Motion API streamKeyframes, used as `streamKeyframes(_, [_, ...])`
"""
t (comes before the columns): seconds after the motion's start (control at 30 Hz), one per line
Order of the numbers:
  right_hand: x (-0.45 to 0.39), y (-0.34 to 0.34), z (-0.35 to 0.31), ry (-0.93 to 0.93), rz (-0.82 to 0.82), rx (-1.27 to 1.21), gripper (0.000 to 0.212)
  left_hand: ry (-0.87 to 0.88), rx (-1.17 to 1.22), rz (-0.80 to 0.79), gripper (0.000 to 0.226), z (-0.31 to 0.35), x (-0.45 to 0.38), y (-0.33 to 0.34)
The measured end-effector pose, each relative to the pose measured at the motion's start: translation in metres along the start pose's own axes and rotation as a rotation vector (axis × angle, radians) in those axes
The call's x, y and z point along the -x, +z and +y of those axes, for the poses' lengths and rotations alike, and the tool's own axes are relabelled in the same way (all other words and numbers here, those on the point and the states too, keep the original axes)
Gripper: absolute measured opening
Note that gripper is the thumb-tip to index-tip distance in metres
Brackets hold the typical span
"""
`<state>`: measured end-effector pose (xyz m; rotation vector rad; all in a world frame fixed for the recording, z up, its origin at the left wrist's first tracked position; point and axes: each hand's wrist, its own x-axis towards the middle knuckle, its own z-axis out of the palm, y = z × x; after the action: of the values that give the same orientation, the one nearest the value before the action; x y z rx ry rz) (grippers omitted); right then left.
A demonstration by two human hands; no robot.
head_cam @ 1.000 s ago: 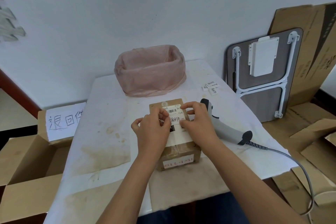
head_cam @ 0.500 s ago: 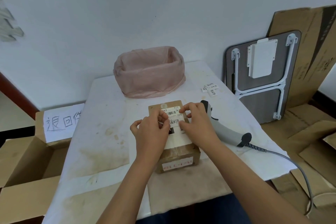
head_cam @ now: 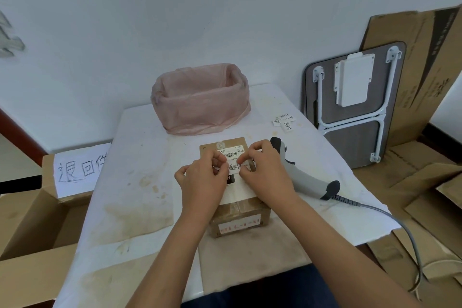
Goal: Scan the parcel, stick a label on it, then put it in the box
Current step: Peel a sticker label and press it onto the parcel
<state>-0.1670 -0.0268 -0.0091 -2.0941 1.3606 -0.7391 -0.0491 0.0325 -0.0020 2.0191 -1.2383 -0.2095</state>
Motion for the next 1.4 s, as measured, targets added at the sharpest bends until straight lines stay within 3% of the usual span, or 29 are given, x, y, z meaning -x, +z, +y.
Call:
streamKeyframes(0.8, [0.003, 0.006, -0.008, -0.057, -0.081, 0.07, 0.045, -0.022, 0.053, -0.084, 0.015, -0.016, -0.005, -0.011])
streamKeyframes(0.93, [0.006, 0.005, -0.006, -0.079, -0.095, 0.053, 0.046, 0.055, 0.019, -0.109, 0.017, -0.02, -0.005, -0.014])
streamKeyframes(1.03, [0.01, 0.004, -0.001, -0.084, -0.016, -0.064, 0.04, 0.185, -0.071, -0.128, 0.018, -0.024, -0.004, -0.016])
streamKeyframes(1.23, [0.013, 0.002, 0.004, -0.033, 0.058, -0.141, 0.033, 0.412, -0.353, -0.196, 0.049, -0.024, 0.004, -0.016])
streamKeyframes(1.4, [0.013, 0.003, 0.004, -0.025, 0.061, -0.143, 0.032, 0.457, -0.429, -0.193, 0.059, -0.027, 0.006, -0.015])
